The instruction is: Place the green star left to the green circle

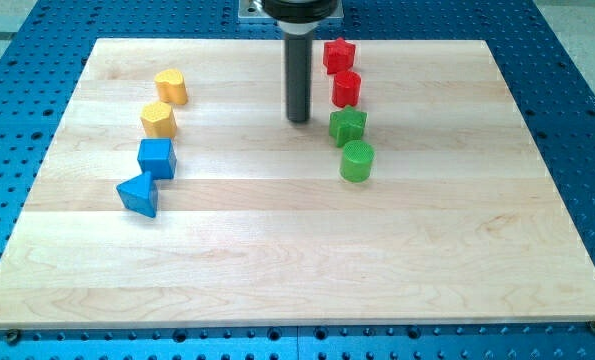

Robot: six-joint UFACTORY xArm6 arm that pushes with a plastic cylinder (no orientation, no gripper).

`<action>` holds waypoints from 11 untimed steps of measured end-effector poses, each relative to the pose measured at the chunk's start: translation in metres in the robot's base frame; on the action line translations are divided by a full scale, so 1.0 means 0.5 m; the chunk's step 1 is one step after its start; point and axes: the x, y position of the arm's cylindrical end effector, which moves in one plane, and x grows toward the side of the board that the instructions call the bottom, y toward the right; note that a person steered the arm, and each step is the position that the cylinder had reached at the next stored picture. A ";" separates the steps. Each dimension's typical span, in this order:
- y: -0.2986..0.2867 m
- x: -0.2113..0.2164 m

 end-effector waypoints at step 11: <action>0.028 0.266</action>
